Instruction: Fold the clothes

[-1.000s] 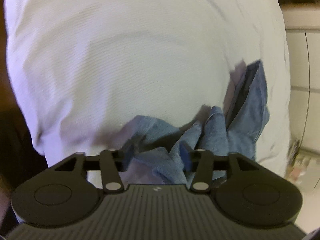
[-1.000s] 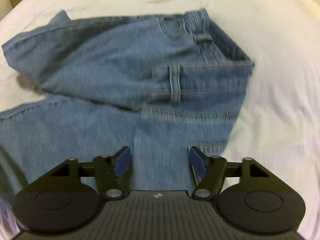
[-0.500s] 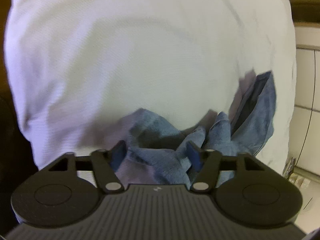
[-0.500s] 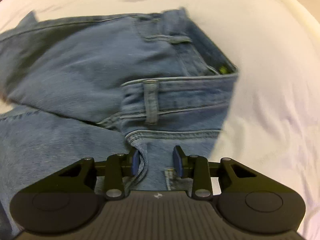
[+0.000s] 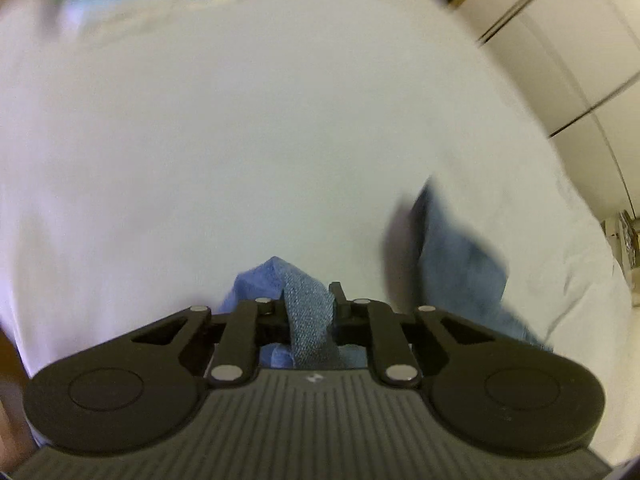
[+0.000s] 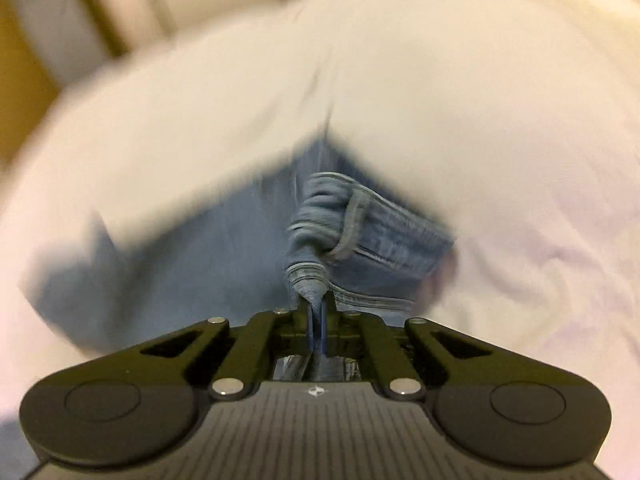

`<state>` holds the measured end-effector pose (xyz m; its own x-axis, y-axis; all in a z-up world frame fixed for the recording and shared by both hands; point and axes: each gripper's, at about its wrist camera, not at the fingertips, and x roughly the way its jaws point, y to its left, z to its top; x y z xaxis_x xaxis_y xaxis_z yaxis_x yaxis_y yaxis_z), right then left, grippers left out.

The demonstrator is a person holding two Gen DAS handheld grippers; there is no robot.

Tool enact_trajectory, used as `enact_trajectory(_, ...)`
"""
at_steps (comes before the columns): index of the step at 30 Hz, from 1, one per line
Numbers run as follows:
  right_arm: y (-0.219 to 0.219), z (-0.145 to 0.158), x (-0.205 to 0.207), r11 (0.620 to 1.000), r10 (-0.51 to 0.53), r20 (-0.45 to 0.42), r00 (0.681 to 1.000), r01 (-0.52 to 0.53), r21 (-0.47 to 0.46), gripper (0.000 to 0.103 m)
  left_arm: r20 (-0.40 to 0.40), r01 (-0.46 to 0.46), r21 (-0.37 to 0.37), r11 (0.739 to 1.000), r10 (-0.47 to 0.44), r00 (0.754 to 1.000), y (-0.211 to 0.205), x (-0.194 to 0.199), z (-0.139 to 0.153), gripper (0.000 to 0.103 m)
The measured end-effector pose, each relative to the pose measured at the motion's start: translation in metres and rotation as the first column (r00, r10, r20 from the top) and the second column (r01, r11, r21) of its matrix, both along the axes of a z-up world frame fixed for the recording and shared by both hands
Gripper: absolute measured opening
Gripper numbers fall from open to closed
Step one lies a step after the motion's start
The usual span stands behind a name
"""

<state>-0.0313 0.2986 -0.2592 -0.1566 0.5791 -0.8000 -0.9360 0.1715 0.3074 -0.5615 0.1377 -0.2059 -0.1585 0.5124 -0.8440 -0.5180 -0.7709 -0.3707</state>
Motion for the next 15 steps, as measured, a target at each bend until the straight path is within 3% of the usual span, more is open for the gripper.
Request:
enact_trajectory(4,-0.023,0.068,0.047,0.974,-0.125,-0.259,0.958,0.168,0.152,0.003,-0.134,0.042,0.112,0.993,-0.026,0.991,0.022,-0.043,0.077,0.009)
enact_trajectory(7,-0.056,0.113,0.067,0.923,-0.156,-0.34,0.927,0.26,0.285,0.003,-0.239,0.087,0.2,0.976,-0.037,0.97,0.028,-0.06,0.132,0.009)
enact_trajectory(10,-0.107,0.139,0.087,0.849,-0.166,-0.415,0.895,0.344,0.401,0.003,-0.298,0.12,0.241,0.963,-0.044,0.953,0.02,-0.068,0.153,0.009)
enact_trajectory(13,-0.165,0.122,0.103,0.822,-0.232,-0.467,0.853,0.429,0.375,0.002,-0.291,0.148,0.149,0.978,-0.1,0.952,0.012,-0.078,0.118,0.013)
enact_trajectory(15,-0.2,0.08,0.11,0.841,-0.365,-0.468,0.805,0.5,0.204,0.003,-0.244,0.154,0.008,0.988,-0.147,0.959,0.008,-0.083,0.061,0.019)
